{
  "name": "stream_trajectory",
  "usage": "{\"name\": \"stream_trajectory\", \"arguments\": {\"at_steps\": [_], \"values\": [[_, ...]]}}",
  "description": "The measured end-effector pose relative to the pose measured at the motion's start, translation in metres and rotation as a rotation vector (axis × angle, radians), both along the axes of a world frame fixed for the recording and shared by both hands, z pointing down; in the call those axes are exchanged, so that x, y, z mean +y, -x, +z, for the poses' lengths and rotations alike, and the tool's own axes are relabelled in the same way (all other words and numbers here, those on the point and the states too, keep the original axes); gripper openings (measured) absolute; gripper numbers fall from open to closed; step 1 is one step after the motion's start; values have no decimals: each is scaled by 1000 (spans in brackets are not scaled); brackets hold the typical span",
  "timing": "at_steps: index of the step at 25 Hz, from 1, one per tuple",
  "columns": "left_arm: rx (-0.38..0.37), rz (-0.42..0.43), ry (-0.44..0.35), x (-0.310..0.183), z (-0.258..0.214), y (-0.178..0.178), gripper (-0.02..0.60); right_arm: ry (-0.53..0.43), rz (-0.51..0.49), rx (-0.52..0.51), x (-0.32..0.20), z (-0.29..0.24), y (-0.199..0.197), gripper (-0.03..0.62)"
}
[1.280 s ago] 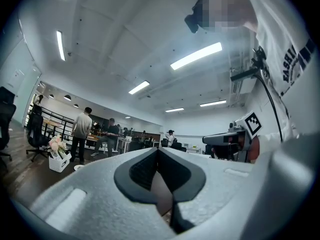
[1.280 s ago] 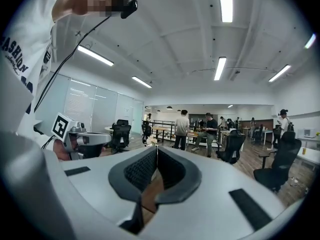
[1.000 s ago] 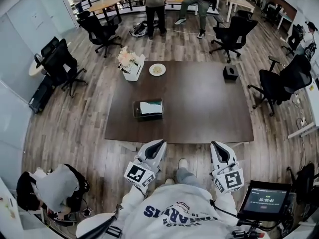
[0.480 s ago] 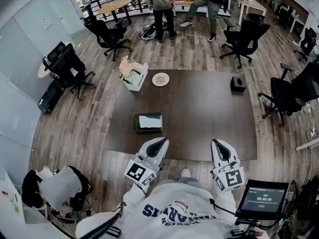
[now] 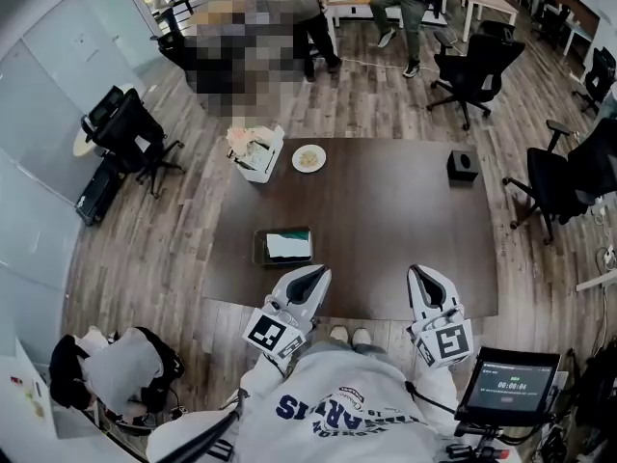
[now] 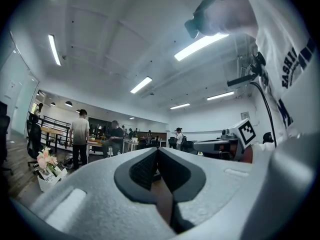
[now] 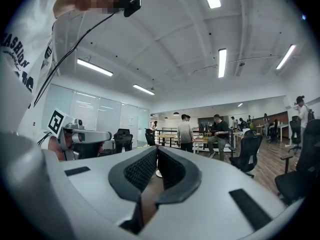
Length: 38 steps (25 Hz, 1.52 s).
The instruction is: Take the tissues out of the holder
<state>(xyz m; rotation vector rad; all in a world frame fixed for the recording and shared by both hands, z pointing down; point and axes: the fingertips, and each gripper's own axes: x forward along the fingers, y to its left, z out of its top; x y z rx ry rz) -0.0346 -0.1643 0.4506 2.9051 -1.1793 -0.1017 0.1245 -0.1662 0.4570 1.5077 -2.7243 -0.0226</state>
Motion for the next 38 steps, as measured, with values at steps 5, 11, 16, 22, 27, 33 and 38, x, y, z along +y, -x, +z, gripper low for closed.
{"name": "stream_trajectory", "arguments": {"at_steps": [5, 11, 16, 22, 27, 33, 38], "values": [[1, 1, -4, -10, -3, 12, 5, 4, 11, -1, -6, -3, 7, 10], [-85, -47, 12, -29, 12, 39, 5, -3, -3, 7, -12, -7, 16, 11], [-348, -97, 108, -63, 72, 74, 5, 1, -9, 8, -12, -7, 19, 11], [-608, -76, 321, -102, 176, 111, 5, 9, -2, 13, -13, -3, 22, 11], [-779, 21, 478, -114, 249, 122, 6, 21, 7, 25, -16, 1, 20, 11], [-974, 108, 564, -130, 319, 130, 38, 28, 8, 36, -20, 0, 23, 11], [-1087, 187, 620, -134, 354, 142, 67, 35, 26, 46, -27, -1, 29, 11]]}}
